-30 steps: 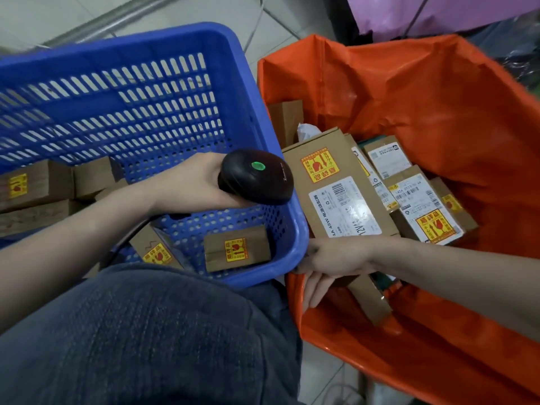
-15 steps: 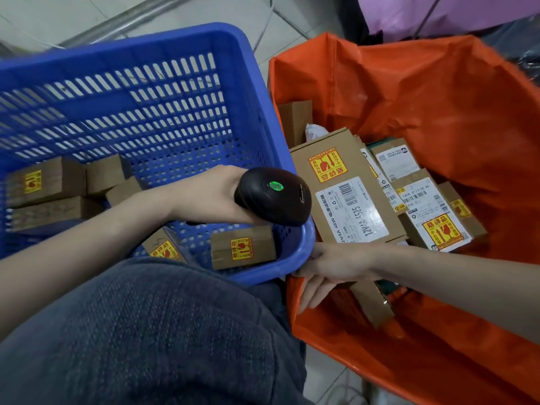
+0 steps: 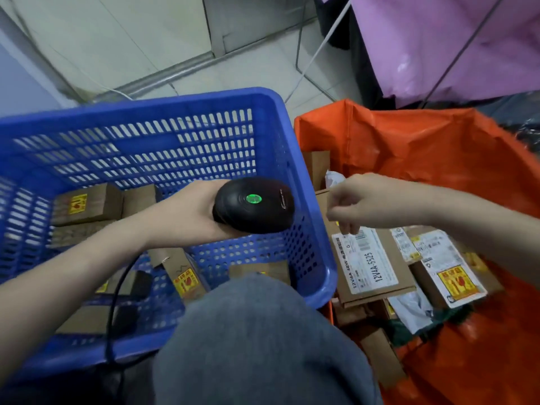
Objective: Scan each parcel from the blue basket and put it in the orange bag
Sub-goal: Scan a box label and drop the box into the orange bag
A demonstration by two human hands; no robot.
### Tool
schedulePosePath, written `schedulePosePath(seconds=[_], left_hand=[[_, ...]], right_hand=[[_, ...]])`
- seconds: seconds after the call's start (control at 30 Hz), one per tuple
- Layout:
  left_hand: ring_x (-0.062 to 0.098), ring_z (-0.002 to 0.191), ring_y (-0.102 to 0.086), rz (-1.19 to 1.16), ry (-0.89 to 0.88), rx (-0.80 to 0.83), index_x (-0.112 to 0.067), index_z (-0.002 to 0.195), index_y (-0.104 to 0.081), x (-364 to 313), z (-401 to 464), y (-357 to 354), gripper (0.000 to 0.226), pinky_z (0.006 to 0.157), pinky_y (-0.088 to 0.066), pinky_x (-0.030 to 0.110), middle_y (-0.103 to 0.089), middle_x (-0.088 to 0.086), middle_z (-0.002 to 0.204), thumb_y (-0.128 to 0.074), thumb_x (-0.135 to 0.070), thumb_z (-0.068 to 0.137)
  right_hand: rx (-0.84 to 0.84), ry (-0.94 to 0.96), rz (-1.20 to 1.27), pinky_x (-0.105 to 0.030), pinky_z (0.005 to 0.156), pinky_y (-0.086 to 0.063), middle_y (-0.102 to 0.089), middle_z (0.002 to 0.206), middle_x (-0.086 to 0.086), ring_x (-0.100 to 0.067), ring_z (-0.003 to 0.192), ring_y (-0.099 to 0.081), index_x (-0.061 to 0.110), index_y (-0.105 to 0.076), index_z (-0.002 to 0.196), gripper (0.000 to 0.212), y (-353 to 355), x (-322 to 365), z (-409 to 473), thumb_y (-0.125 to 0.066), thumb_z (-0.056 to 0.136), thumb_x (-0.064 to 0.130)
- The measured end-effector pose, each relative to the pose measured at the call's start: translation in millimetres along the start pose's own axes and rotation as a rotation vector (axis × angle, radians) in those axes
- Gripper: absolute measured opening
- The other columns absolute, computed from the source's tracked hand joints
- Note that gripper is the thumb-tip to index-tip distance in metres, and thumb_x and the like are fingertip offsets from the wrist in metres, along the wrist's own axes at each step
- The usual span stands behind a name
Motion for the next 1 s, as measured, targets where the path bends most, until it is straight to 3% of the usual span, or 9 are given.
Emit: schedulePosePath(seconds=[0.13, 0.23, 0.33, 0.43, 0.53, 0.6, 0.67, 0.8, 1.0], left_hand=[[-0.011, 0.093, -0.063, -0.059, 0.028, -0.125, -0.036, 0.103, -0.064, 13, -30, 45, 0.053, 0.082, -0.051, 0.015, -0.069, -0.023, 0.102, -0.068, -0.054, 0.053], [-0.003, 0.102, -0.064, -0.048, 0.069, -0.199, -0.032, 0.112, -0.065, 33, -58, 80, 0.064, 0.089, -0.052, 0.023, -0.070, -0.020, 0.107, -0.071, -0.055, 0.053], [-0.009, 0.099, -0.062, -0.070, 0.108, -0.251, -0.049, 0.103, -0.066, 56, -88, 106, 0.061, 0.088, -0.050, 0.014, -0.069, -0.027, 0.105, -0.077, -0.065, 0.045], [-0.018, 0.092, -0.059, -0.031, 0.190, -0.288, -0.055, 0.090, -0.066, 92, -112, 125, 0.048, 0.086, -0.049, 0.016, -0.064, -0.036, 0.101, -0.080, -0.069, 0.046], [-0.016, 0.092, -0.060, 0.059, 0.257, -0.261, -0.048, 0.094, -0.061, 133, -128, 135, 0.061, 0.083, -0.050, 0.016, -0.069, -0.028, 0.101, -0.075, -0.076, 0.042], [-0.009, 0.091, -0.061, 0.129, 0.290, -0.188, -0.048, 0.094, -0.057, 163, -135, 136, 0.051, 0.083, -0.050, 0.018, -0.069, -0.022, 0.097, -0.079, -0.057, 0.050], [-0.009, 0.087, -0.061, 0.153, 0.315, -0.114, -0.049, 0.092, -0.052, 192, -141, 135, 0.042, 0.077, -0.046, 0.008, -0.063, -0.029, 0.094, -0.080, -0.044, 0.060], [-0.013, 0.083, -0.057, 0.139, 0.364, -0.081, -0.044, 0.094, -0.051, 239, -145, 133, 0.042, 0.070, -0.040, 0.000, -0.058, -0.029, 0.092, -0.079, -0.051, 0.063], [0.007, 0.093, -0.060, 0.081, 0.448, -0.049, -0.025, 0.106, -0.061, 296, -136, 108, 0.033, 0.065, -0.041, 0.008, -0.065, -0.009, 0.097, -0.075, -0.034, 0.077]], right_hand=[[-0.191, 0.112, -0.008, -0.031, 0.084, -0.049, -0.067, 0.100, 0.006, -0.013, 0.090, -0.062, 0.021, -0.064, 0.107, 0.018, 33, 51, 8, -0.055, 0.092, 0.027], [-0.172, 0.195, -0.054, -0.025, 0.087, -0.043, -0.063, 0.113, 0.007, -0.011, 0.098, -0.056, 0.021, -0.060, 0.117, 0.025, 33, 97, 19, -0.053, 0.094, 0.028], [-0.125, 0.255, -0.077, -0.029, 0.092, -0.044, -0.061, 0.119, 0.004, -0.013, 0.106, -0.056, 0.020, -0.056, 0.122, 0.028, 22, 140, 34, -0.052, 0.096, 0.027], [-0.081, 0.309, -0.084, -0.031, 0.089, -0.046, -0.058, 0.119, 0.001, -0.017, 0.106, -0.057, 0.018, -0.054, 0.124, 0.029, 3, 175, 56, -0.051, 0.096, 0.027], [-0.019, 0.325, -0.124, -0.030, 0.086, -0.045, -0.054, 0.123, -0.002, -0.017, 0.106, -0.054, 0.017, -0.050, 0.128, 0.034, -25, 202, 85, -0.051, 0.096, 0.028], [-0.001, 0.323, -0.146, -0.033, 0.087, -0.046, -0.052, 0.124, -0.006, -0.020, 0.105, -0.053, 0.015, -0.048, 0.128, 0.035, -45, 215, 106, -0.051, 0.095, 0.027], [0.002, 0.310, -0.175, -0.036, 0.089, -0.046, -0.050, 0.124, -0.009, -0.023, 0.105, -0.053, 0.013, -0.046, 0.127, 0.035, -64, 222, 129, -0.052, 0.095, 0.026], [0.092, 0.225, -0.138, -0.034, 0.082, -0.043, -0.045, 0.126, -0.009, -0.022, 0.102, -0.051, 0.013, -0.040, 0.129, 0.042, -104, 220, 174, -0.055, 0.094, 0.031], [0.333, 0.005, -0.090, -0.023, 0.061, -0.038, -0.052, 0.117, -0.009, -0.022, 0.097, -0.052, 0.007, -0.019, 0.143, 0.078, -188, 186, 230, -0.062, 0.089, 0.042]])
Point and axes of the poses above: each hand's wrist, its own z-axis towards the middle knuckle, its own y-axis out of the back of the hand, x = y × z, the point moved 8 cm from there along z, towards the middle knuckle
